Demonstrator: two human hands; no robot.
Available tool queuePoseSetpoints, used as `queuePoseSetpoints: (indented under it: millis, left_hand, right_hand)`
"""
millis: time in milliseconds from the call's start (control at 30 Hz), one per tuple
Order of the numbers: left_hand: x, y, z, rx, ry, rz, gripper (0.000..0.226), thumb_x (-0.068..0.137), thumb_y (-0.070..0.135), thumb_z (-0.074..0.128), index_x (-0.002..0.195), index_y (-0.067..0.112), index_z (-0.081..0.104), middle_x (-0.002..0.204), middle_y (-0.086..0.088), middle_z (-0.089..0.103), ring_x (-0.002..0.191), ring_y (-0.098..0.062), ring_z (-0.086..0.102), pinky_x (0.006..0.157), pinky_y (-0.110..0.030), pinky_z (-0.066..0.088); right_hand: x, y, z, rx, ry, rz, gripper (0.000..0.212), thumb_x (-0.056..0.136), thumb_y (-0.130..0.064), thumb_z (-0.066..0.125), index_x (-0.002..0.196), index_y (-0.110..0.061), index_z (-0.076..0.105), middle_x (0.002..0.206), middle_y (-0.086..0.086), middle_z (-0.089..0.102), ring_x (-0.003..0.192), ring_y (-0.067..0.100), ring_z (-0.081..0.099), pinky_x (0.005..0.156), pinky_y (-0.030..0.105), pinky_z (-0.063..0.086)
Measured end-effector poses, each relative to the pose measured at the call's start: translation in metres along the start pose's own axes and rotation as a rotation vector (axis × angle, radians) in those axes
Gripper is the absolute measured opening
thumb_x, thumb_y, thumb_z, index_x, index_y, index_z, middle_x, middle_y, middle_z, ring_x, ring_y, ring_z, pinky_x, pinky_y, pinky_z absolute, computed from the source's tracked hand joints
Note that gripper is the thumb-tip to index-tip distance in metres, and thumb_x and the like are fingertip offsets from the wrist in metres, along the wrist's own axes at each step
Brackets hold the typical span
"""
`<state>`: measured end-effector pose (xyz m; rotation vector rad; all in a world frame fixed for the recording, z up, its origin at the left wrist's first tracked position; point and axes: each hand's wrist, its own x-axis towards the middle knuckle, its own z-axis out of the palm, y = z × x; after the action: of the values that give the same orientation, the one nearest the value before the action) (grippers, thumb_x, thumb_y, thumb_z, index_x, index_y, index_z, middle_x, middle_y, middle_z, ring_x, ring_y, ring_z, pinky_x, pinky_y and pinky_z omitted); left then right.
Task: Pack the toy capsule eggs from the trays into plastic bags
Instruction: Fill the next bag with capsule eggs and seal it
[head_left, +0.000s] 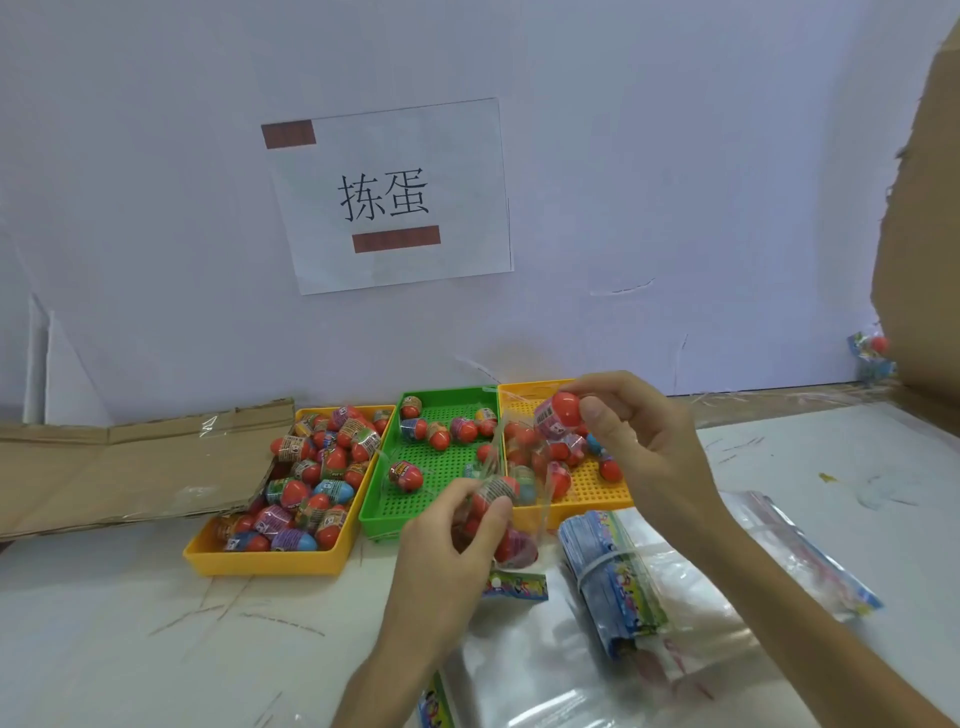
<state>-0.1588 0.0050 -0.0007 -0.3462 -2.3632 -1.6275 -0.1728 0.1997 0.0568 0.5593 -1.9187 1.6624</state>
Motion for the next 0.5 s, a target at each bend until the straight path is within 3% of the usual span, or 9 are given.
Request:
queuePoseSetpoints:
  millis: [167, 300, 400, 500]
  left_hand:
    - [-0.0012, 0.0006, 0.0000, 0.080, -0.012, 0.079, 0.022, 0.087, 0.058, 0.056, 0.090, 0.037, 0.064, 0.075, 0.013, 0.069, 0.071, 0.000, 0.068, 0.060, -0.011, 0.048]
    - [-0.0019, 0.0029, -0.0001, 0.102, -0.011, 0.095, 0.015, 0.089, 0.051, 0.059, 0.091, 0.036, 0.063, 0.074, 0.020, 0.068, 0.069, 0.005, 0.067, 0.058, -0.006, 0.044]
    - [-0.0019, 0.0022, -0.0008, 0.117, -0.019, 0.098, 0.007, 0.093, 0.041, 0.064, 0.090, 0.035, 0.062, 0.071, 0.026, 0.066, 0.064, 0.008, 0.065, 0.055, -0.004, 0.041]
    - [-0.0015, 0.0019, -0.0018, 0.128, -0.015, 0.100, 0.018, 0.090, 0.051, 0.060, 0.091, 0.033, 0.063, 0.072, 0.025, 0.066, 0.066, 0.006, 0.064, 0.057, -0.006, 0.042]
  right_hand:
    - [-0.0016, 0.0039, 0.0031, -0.084, -0.055, -0.019, 0.011, 0.093, -0.027, 0.063, 0.101, -0.027, 0.071, 0.097, -0.013, 0.073, 0.101, 0.010, 0.068, 0.086, 0.017, 0.049]
    - [-0.0020, 0.0077, 0.0032, -0.208, -0.084, -0.063, 0.012, 0.092, -0.032, 0.064, 0.102, -0.029, 0.070, 0.099, -0.016, 0.070, 0.105, 0.012, 0.064, 0.091, 0.020, 0.046]
    - [-0.0015, 0.0065, 0.0042, -0.080, -0.090, -0.050, 0.010, 0.092, -0.030, 0.065, 0.101, -0.030, 0.069, 0.099, -0.015, 0.071, 0.100, 0.012, 0.066, 0.087, 0.017, 0.047]
    - [-0.0016, 0.0055, 0.0053, -0.042, -0.107, -0.051, 0.010, 0.093, -0.030, 0.064, 0.101, -0.030, 0.070, 0.098, -0.015, 0.073, 0.098, 0.010, 0.069, 0.084, 0.016, 0.049]
